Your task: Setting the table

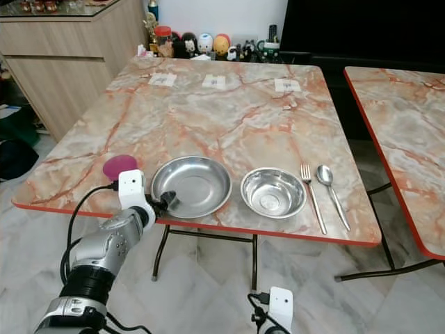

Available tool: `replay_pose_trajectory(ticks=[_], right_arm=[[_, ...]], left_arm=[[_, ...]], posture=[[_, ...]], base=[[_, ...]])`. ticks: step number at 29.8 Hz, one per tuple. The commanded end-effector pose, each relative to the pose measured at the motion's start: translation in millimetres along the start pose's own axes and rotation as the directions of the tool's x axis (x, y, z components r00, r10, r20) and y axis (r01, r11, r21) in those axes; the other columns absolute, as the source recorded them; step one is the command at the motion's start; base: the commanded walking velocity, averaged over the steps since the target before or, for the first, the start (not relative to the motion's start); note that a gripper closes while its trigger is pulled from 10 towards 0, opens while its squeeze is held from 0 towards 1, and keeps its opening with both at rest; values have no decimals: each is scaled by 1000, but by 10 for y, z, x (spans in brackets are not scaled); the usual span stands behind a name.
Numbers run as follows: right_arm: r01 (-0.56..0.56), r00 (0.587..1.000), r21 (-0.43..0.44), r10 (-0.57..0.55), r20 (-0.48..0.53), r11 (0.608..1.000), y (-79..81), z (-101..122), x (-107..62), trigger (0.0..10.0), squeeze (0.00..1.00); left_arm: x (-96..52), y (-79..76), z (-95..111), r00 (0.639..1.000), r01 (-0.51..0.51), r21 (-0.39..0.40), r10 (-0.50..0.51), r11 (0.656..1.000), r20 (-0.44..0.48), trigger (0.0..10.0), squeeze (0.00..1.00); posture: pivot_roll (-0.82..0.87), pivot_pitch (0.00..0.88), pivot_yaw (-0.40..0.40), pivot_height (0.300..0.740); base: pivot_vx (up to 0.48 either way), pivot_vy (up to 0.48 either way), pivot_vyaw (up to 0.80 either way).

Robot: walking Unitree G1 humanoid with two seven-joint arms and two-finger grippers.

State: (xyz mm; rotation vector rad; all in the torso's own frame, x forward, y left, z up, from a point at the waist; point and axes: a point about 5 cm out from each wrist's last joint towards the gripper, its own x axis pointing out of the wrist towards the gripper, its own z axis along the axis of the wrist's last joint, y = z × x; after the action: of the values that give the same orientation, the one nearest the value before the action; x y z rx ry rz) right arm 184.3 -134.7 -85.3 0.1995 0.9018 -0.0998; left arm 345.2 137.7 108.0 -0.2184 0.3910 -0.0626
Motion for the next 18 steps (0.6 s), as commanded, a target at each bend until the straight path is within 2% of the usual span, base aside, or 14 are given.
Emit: replay_pose_trajectory(ticks=[1,2,3,4,5,18], right_arm=[[-3,1000,-7,3,-14,1000,9,-34,-6,10000,0],[-3,1000,-6,3,-14,1000,10,-35,-6,10000,0],[-3,1000,-6,3,-14,1000,10,-35,-6,10000,0],[-3,1000,-6,3,-14,1000,10,-35,-6,10000,0],[-3,1000,-5,3,-15,1000,13,-37,-6,10000,0],[-6,1000,-7,6,-22,1000,18,-44,-6,10000,0]], left_arm=[[12,-14,13,1000,-12,34,13,999,-13,10000,0],[12,-15,9,1000,-13,40,14,999,-16,9569,0],[12,-16,6,1000,-14,45,15,999,-19,4627,0],[12,-16,6,1000,-14,45,15,999,-19,4627,0],[10,-16,-1,1000,-15,50,16,999,-23,0,0],[-2,51,-44,996,-54,67,59,996,-62,0,0]], posture=[[83,26,-22,740],[83,26,-22,740],[83,26,-22,740],[83,26,-22,740],[83,28,-20,740],[85,29,-20,740]], base=[[0,0,0],[0,0,0],[0,0,0],[0,0,0],[0,0,0],[0,0,0]])
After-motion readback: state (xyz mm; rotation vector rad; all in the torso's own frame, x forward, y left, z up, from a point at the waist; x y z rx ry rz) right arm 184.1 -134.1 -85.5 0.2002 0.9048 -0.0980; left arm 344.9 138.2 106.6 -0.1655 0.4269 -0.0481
